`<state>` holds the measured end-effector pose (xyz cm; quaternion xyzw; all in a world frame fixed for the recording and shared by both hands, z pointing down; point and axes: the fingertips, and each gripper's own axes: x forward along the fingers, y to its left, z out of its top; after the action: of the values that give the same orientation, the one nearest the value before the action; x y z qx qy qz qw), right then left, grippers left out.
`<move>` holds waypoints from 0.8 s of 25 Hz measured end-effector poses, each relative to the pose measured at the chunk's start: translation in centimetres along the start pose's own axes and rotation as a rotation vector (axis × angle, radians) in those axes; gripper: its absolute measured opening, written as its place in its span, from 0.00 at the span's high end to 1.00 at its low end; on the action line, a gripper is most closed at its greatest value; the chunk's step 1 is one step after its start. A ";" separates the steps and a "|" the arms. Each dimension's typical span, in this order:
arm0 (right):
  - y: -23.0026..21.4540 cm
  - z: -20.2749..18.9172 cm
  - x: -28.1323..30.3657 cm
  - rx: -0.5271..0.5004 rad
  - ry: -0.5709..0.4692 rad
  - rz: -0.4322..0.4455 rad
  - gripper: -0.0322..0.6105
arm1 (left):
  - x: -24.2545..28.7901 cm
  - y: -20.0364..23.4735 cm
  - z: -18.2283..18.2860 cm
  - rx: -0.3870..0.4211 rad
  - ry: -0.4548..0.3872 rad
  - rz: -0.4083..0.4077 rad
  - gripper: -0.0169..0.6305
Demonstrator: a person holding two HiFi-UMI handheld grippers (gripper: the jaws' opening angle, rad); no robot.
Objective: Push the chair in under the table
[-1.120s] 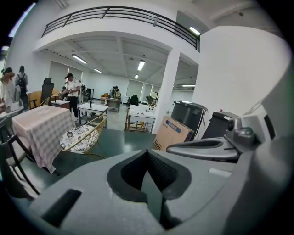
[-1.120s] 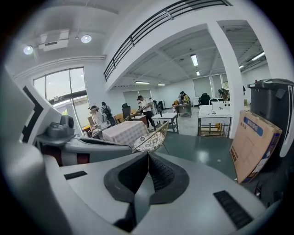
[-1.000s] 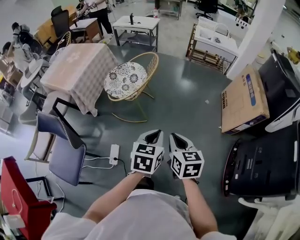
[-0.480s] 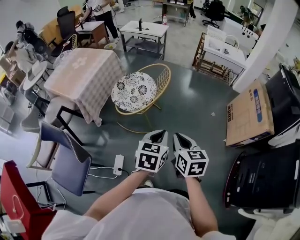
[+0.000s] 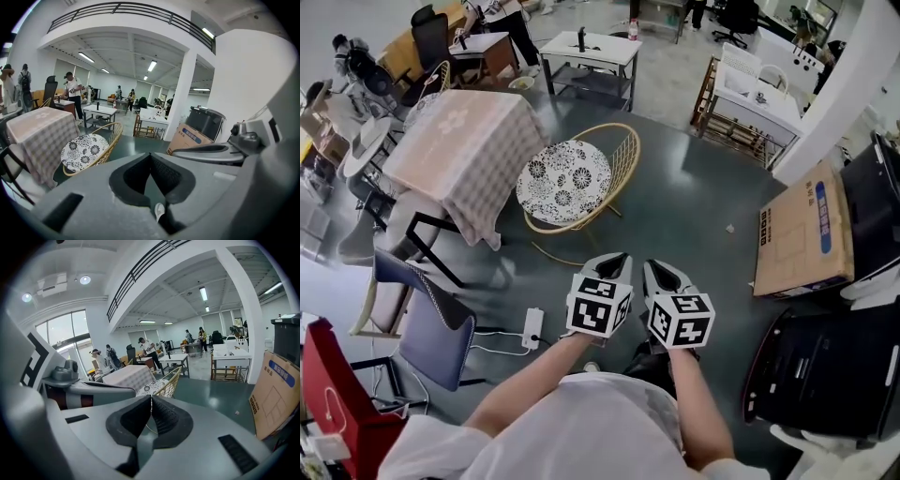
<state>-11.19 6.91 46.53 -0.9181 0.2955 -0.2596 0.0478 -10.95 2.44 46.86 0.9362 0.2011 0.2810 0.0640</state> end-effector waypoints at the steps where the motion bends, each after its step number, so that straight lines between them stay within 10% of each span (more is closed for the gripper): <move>1: -0.8 0.2 0.5 -0.006 0.004 0.009 0.94 | 0.9 0.1 0.2 -0.006 0.002 0.009 0.97; 20: -15.3 7.1 8.8 -0.130 0.111 0.261 0.94 | 16.6 -0.6 7.4 -0.075 0.029 0.214 0.97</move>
<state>6.35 13.97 48.09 -0.8574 0.4307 -0.2818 0.0053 5.55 9.79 48.80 0.9452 0.0900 0.3070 0.0656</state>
